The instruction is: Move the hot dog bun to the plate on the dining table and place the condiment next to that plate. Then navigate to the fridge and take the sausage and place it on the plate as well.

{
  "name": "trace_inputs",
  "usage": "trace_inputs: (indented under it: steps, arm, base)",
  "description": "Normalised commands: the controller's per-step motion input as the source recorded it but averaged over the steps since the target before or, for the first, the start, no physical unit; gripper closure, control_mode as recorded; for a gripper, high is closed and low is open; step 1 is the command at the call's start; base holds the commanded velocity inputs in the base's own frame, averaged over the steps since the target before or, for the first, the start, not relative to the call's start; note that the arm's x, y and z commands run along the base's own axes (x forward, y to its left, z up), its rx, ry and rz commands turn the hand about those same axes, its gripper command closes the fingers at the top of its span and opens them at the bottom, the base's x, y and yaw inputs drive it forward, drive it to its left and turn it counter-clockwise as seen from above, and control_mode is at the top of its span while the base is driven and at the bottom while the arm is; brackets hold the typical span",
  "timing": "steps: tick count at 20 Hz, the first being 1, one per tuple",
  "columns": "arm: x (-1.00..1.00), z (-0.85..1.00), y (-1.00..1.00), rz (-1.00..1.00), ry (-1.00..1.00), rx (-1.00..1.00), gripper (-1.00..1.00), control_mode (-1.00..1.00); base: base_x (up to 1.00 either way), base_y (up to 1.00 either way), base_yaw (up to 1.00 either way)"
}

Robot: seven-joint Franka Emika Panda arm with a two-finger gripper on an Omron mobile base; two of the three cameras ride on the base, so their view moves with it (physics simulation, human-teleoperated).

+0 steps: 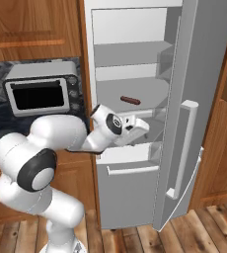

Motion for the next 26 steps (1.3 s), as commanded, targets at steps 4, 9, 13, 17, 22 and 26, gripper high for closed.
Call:
trace_inputs:
  steps: [4, 9, 13, 17, 22, 26]
  arm:
    - [0.05, -0.38, -1.00, -0.12, 0.09, -0.10, -1.00, -1.00]
    - [-0.03, -0.22, -1.00, -0.13, 0.02, -0.12, -1.00, -1.00]
    - [-0.31, -0.17, -1.00, -0.15, 0.00, -0.12, -1.00, -1.00]
    - [-0.30, -0.05, -1.00, -0.09, 0.00, -0.10, -1.00, -1.00]
    - [-0.77, 0.19, 0.18, 0.15, -0.10, 0.03, -1.00, -1.00]
    - [-0.59, 0.37, 1.00, 0.30, -0.02, 0.11, -1.00, -1.00]
  base:
    - [0.00, 0.00, 0.00]
    - [0.00, 0.00, 0.00]
    - [0.00, 0.00, 0.00]
    - [0.00, 0.00, 0.00]
    - [0.00, 0.00, 0.00]
    - [0.00, 0.00, 0.00]
